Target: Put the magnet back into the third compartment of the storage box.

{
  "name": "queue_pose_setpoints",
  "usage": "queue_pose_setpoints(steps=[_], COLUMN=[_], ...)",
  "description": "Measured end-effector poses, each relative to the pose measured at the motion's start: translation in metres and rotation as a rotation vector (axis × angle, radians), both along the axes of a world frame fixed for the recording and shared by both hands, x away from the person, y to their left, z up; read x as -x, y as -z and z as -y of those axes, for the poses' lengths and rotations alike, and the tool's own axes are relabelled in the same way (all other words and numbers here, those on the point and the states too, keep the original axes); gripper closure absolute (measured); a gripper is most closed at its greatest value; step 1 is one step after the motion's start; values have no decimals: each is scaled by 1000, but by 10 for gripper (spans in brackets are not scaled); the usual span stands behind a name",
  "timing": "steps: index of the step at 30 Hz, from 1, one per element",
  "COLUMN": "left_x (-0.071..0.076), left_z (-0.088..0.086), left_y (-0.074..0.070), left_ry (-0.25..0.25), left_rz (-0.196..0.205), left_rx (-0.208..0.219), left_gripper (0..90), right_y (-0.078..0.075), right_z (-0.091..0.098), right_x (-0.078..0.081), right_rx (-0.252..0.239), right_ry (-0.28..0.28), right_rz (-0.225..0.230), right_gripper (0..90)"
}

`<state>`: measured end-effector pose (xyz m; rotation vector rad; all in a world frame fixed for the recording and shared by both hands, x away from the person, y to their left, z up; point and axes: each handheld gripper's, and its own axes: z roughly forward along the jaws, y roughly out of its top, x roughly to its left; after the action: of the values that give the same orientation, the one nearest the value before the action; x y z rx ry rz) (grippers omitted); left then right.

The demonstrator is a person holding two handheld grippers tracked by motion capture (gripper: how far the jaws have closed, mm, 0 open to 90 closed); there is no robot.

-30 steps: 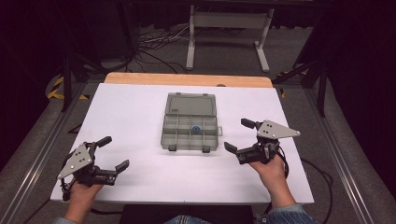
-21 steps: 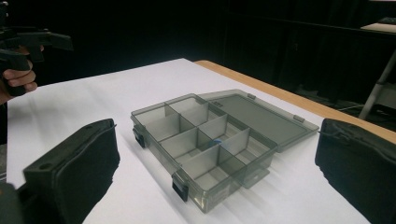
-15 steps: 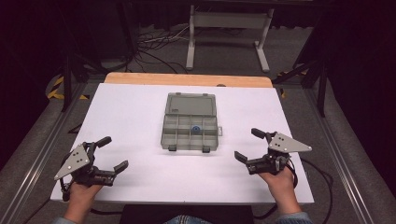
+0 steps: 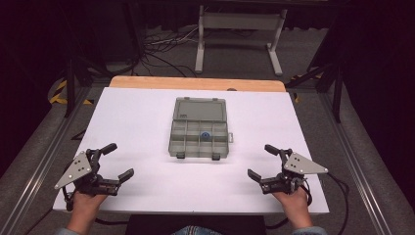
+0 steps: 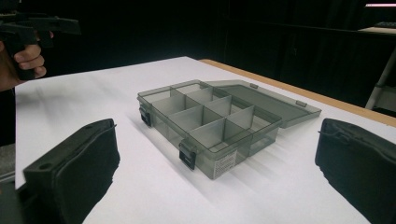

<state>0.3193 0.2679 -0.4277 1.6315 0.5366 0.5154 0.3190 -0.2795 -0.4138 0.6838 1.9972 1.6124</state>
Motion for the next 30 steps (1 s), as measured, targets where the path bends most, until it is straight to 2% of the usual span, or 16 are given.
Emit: queue_pose_setpoints(steps=[3, 5, 8, 14, 26, 30], left_x=[0, -1, -1, -2, -4, -4], left_z=[0, 0, -1, 0, 0, 0], left_y=[1, 1, 2, 3, 6, 6], left_ry=[0, -1, 2, 1, -16, -12], left_rz=[-5, -7, -10, -9, -5, -9], left_rx=[4, 6, 13, 15, 18, 18], left_gripper=[4, 3, 2, 2, 1, 1], right_y=[7, 11, 15, 26, 35, 35], right_z=[2, 2, 2, 2, 7, 5], right_x=[2, 3, 4, 2, -3, -3], right_rx=[-12, -30, -17, -7, -2, 2], right_ry=[5, -10, -1, 12, 38, 36], right_rz=[8, -3, 5, -33, -61, -55], right_gripper=[0, 0, 0, 0, 0, 0])
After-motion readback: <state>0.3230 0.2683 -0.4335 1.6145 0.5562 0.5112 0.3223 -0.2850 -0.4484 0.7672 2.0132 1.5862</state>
